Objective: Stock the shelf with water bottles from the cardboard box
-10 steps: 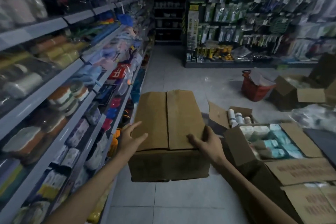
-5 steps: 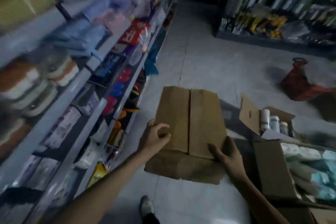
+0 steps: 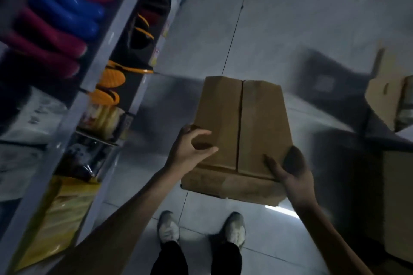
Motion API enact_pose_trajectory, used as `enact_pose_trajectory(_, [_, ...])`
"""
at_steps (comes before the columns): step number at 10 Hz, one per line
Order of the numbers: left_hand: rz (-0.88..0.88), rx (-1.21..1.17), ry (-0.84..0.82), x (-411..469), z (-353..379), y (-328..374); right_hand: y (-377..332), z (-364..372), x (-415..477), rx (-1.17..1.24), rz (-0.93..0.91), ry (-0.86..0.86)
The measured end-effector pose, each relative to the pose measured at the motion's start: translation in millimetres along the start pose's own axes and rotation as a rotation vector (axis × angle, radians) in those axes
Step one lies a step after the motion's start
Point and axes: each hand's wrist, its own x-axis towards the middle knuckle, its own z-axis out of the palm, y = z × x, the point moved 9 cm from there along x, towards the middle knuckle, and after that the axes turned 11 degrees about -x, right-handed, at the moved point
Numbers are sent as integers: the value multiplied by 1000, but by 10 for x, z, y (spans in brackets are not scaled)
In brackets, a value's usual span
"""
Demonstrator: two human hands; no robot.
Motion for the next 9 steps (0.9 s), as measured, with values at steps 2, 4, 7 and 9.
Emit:
enact_pose_trajectory(2, [-62,12,-15,771,769,-1231,1422,707,862,-47,102,17])
enact_pose_trajectory(4, [-23,237,-38,727,1358,-2373,2563,1582,874,-267,186,-75])
enact_pose_trajectory(7, [-4,694,-61,547,1587,-2674,2758,1865,838,-572,161,-24])
enact_pose_trajectory(9, [-147,725,-244,513,1577,-2632,2569,1800,878,-663,219,-228])
